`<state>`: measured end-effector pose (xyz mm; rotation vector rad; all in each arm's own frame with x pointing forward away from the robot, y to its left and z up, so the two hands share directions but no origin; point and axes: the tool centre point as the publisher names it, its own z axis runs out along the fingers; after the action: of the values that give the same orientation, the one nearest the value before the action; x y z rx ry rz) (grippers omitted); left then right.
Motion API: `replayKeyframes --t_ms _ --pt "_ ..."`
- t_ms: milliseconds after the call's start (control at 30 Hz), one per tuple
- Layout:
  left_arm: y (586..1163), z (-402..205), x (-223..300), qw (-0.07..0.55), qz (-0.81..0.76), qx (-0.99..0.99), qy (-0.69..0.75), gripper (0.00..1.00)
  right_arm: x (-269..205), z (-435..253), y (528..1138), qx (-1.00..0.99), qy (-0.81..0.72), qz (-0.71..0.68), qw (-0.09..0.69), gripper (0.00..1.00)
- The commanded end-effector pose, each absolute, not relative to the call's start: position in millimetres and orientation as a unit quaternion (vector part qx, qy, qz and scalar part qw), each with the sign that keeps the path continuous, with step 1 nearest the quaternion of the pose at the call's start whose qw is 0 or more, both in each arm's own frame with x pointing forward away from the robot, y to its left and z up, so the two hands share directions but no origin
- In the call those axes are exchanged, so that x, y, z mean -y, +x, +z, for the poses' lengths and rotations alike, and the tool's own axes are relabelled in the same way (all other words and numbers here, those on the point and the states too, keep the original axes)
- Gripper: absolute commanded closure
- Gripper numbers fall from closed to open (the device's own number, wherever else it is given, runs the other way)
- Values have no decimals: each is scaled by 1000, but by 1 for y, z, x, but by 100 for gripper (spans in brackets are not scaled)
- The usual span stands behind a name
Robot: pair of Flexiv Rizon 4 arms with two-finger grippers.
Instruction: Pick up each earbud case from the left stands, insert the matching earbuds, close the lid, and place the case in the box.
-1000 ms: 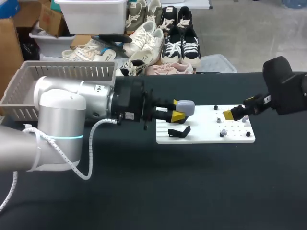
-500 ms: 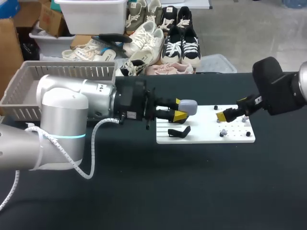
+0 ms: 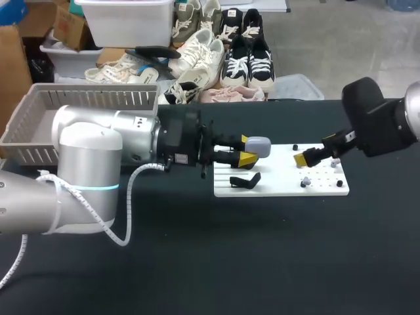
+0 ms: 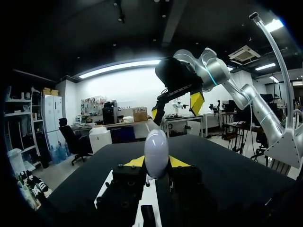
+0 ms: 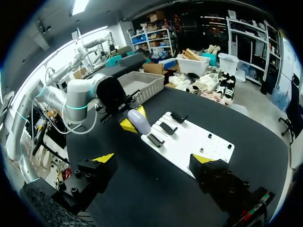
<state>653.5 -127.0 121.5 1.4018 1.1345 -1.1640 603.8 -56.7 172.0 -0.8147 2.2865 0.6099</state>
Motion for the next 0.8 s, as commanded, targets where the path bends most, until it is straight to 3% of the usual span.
replayKeyframes --t_ms 33,800 --pt "654 120 127 480 -477 -463 572 100 51 172 604 -879 -295 191 321 0" --pt "654 120 127 480 -477 -463 573 100 17 160 626 -883 -323 171 296 0"
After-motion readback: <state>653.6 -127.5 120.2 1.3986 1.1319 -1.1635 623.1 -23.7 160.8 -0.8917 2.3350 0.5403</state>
